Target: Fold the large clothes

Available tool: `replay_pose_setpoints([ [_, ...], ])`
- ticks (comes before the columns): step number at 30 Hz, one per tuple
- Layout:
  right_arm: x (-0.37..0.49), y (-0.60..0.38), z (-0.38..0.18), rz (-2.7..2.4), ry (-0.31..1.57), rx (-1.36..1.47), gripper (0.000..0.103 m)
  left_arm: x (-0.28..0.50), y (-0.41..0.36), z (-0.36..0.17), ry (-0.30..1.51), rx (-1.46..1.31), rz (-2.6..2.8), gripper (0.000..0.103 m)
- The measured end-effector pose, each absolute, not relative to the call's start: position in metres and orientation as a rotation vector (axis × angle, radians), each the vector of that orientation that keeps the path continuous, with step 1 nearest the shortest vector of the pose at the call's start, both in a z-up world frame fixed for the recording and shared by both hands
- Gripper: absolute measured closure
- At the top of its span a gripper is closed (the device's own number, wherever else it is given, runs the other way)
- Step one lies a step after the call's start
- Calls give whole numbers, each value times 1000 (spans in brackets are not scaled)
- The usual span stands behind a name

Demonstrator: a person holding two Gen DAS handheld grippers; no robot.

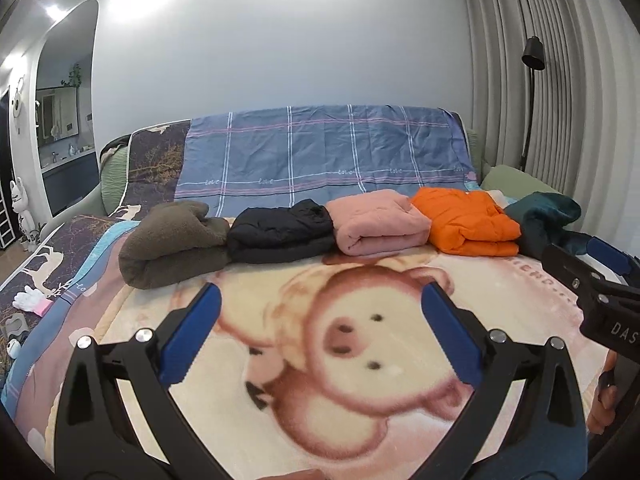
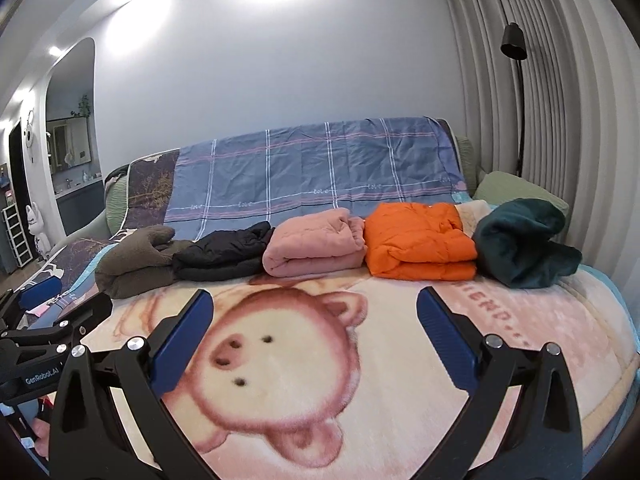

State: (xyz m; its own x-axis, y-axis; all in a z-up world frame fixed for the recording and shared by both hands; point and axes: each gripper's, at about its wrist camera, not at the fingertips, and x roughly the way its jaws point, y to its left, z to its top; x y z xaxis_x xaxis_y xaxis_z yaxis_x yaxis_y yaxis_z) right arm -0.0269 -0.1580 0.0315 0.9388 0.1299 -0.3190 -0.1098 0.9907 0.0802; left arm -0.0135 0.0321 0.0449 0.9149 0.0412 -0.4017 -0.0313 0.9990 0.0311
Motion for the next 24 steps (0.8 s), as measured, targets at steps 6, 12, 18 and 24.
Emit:
replay_pose_setpoints([
  [6, -30, -158, 27, 115, 357, 57, 1, -19, 27, 39, 410, 46, 40, 2],
  [12, -27, -157, 21, 114, 384, 57, 1, -15, 27, 28, 442, 43, 45, 2],
  [18, -24, -157, 17, 100, 392, 50, 1, -12, 25, 25, 448, 51, 46, 2],
  [24, -20, -156, 15, 98, 402, 44, 1, -8, 23, 22, 456, 56, 45, 2],
])
